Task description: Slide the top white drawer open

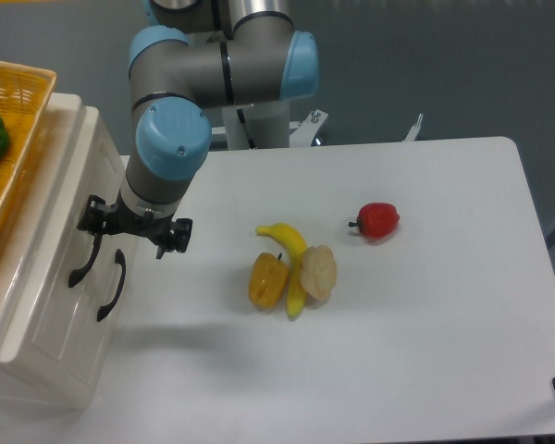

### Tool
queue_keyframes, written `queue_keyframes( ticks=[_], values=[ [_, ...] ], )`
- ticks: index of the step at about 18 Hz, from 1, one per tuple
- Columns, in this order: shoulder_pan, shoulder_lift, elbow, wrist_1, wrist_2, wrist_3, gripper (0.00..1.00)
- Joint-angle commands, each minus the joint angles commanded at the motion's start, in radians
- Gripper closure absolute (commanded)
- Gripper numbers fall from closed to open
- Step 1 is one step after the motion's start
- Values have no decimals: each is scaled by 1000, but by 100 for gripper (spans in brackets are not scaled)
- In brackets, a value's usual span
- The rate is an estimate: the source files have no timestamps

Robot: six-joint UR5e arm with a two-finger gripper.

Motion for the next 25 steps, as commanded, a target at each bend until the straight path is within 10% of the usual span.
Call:
queue_keyframes(
  ticks=[25],
  values=[
    [-21,-17,-5,0,-3,-9,0]
  ],
)
